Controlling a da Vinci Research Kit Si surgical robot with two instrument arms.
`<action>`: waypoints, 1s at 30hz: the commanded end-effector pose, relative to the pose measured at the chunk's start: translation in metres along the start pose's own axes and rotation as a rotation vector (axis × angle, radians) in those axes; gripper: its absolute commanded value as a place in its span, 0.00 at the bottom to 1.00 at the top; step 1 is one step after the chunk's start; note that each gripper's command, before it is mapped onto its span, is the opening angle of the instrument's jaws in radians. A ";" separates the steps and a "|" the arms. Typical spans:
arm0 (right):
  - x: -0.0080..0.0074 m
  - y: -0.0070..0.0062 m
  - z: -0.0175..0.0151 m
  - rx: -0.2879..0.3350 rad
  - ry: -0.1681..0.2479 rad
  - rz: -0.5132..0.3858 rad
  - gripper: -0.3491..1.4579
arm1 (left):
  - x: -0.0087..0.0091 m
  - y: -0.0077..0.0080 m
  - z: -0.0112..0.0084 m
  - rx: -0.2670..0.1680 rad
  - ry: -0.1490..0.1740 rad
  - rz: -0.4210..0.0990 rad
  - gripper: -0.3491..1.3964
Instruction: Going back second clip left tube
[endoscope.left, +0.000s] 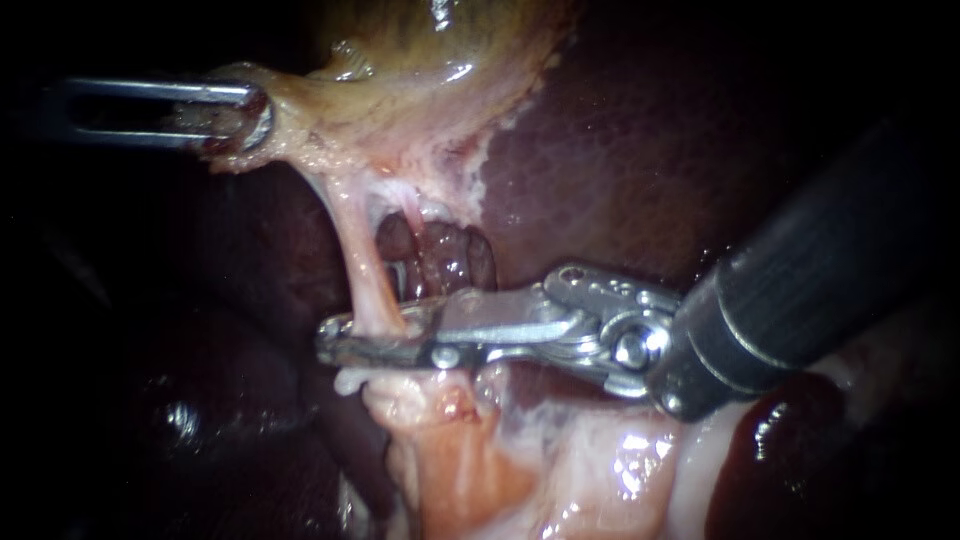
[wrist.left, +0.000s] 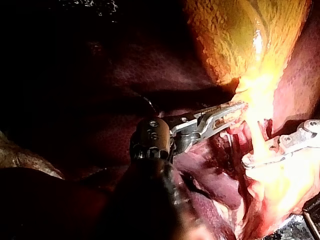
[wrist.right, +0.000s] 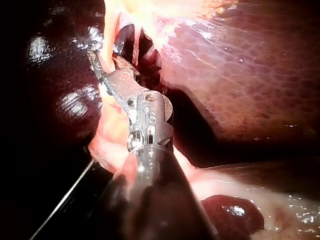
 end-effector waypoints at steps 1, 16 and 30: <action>0.0000 0.0001 0.0001 0.000 0.000 -0.006 0.00 | 0.0000 0.0000 0.0000 0.000 0.000 0.000 0.00; 0.0000 0.0027 -0.0014 -0.100 0.044 -0.324 0.47 | 0.0000 0.0000 -0.0002 0.002 0.001 0.000 0.00; -0.0014 0.0008 -0.0148 -0.079 0.015 -0.472 0.47 | 0.0000 -0.0002 -0.0003 0.005 0.003 0.000 0.00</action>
